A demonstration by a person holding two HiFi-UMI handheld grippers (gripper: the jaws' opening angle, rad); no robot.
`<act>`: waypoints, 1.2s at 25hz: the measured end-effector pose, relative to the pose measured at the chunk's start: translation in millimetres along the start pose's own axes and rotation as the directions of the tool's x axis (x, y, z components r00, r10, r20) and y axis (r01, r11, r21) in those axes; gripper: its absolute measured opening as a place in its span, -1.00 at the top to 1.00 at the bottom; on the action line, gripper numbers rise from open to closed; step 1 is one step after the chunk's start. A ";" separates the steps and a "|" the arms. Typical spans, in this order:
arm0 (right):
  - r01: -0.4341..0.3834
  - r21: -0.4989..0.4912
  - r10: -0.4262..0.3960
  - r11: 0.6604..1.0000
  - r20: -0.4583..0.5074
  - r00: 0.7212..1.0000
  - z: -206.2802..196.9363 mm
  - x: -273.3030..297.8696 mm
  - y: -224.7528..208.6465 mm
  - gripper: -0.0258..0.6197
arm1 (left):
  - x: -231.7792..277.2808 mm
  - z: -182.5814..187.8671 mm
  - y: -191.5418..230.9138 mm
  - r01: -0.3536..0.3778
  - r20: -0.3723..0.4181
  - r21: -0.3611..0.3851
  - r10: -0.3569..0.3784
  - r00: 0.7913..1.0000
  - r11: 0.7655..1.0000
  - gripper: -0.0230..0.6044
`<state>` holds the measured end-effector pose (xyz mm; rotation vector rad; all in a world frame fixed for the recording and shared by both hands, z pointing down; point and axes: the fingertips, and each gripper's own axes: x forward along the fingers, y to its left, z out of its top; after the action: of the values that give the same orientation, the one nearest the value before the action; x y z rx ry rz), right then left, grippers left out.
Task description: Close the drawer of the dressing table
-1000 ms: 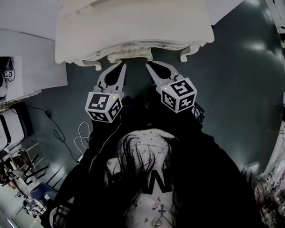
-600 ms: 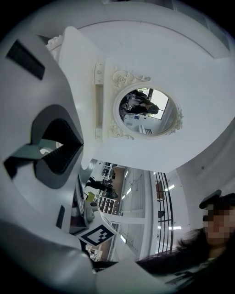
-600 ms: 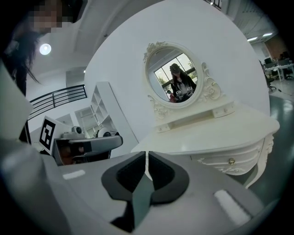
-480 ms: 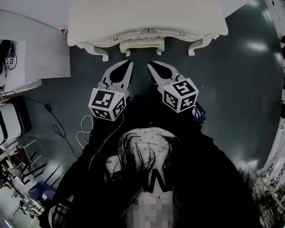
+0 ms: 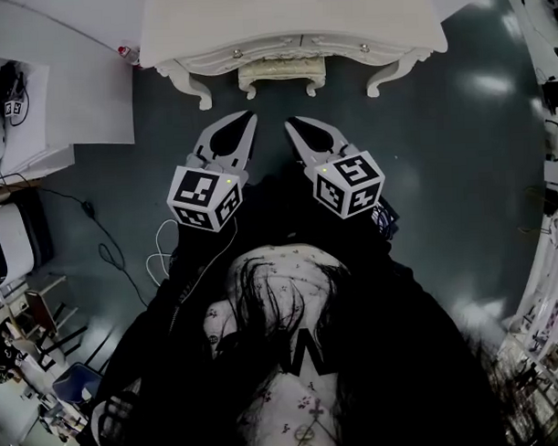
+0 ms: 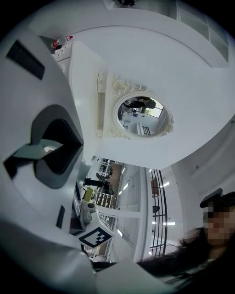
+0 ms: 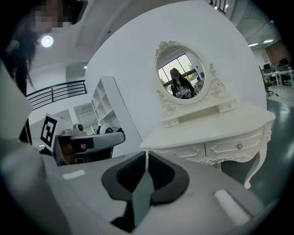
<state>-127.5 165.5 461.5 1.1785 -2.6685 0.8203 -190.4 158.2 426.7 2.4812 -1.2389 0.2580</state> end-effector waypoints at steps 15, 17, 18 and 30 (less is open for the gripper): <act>0.053 -0.017 -0.053 0.998 0.039 0.998 -13.6 -33.8 20.6 0.83 | -11.4 -8.2 -30.8 0.100 0.008 0.033 -0.100 0.995 0.994 0.93; 0.059 -0.012 -0.058 0.998 0.041 0.997 -15.3 -36.4 20.3 0.84 | -11.8 -9.8 -34.3 0.107 0.006 0.034 -0.107 0.994 0.994 0.93; 0.063 -0.014 -0.062 0.998 0.040 0.997 -16.0 -36.7 20.3 0.86 | -12.3 -10.4 -35.0 0.109 0.006 0.034 -0.109 0.994 0.993 0.93; 0.042 -0.067 -0.041 0.997 0.016 0.999 -17.1 -29.6 33.0 0.89 | -23.0 -8.0 -28.4 0.092 0.029 0.034 -0.093 0.995 0.995 0.93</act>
<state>-132.4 211.9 452.7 1.2246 -2.6509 0.7129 -181.6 194.0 420.3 2.5711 -1.1363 0.2183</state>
